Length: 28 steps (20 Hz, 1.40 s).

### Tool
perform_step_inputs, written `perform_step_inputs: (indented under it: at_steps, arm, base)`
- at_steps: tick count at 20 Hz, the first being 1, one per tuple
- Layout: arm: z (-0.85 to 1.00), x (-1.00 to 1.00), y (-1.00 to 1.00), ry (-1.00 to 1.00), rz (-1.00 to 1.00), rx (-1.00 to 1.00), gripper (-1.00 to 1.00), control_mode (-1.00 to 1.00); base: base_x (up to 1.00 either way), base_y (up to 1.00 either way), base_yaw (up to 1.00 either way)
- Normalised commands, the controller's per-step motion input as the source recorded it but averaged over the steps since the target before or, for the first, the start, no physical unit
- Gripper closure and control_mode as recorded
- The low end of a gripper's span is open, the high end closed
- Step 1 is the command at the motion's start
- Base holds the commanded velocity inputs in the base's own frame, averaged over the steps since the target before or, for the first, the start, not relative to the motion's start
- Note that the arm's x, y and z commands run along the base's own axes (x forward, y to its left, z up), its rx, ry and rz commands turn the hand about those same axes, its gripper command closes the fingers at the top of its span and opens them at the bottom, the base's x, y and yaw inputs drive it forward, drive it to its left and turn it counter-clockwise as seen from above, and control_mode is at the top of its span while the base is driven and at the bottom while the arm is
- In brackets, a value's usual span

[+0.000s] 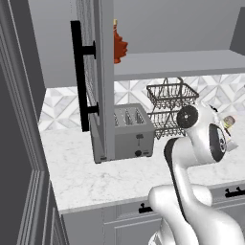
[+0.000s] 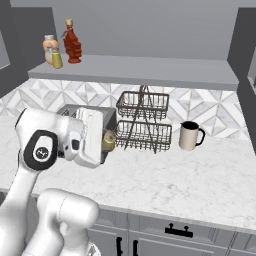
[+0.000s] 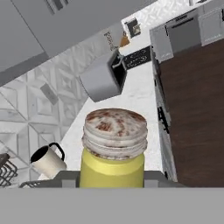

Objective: Put the shaker and condiment bottle from the counter next to their counterparts in the cabinet.

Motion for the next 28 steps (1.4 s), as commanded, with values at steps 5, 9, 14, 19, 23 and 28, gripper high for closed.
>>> perform_step_inputs:
  at_steps: [5, 9, 14, 19, 23, 28]
  arm:
    - [0.73, -0.16, 0.64, -0.28, 0.32, -0.21, 1.00, -1.00]
    - [0.48, -0.43, 0.69, -0.26, 0.38, -0.25, 1.00, -1.00]
    - [0.03, -0.25, 0.91, -0.10, 0.27, -0.28, 1.00, -1.00]
    - [0.06, 0.01, 0.10, -0.10, 0.39, -0.07, 1.00, -1.00]
    - [0.00, 0.03, -0.28, -0.08, 0.45, 0.00, 1.00, -1.00]
    - [0.15, 0.03, 0.11, -0.13, 0.46, -0.06, 1.00, -1.00]
  base:
    - [0.00, 0.00, 0.00]
    - [0.00, 0.00, 0.00]
    - [0.00, 0.00, 0.00]
    - [0.00, 0.00, 0.00]
    - [0.00, 0.00, 0.00]
    - [0.00, 0.00, 0.00]
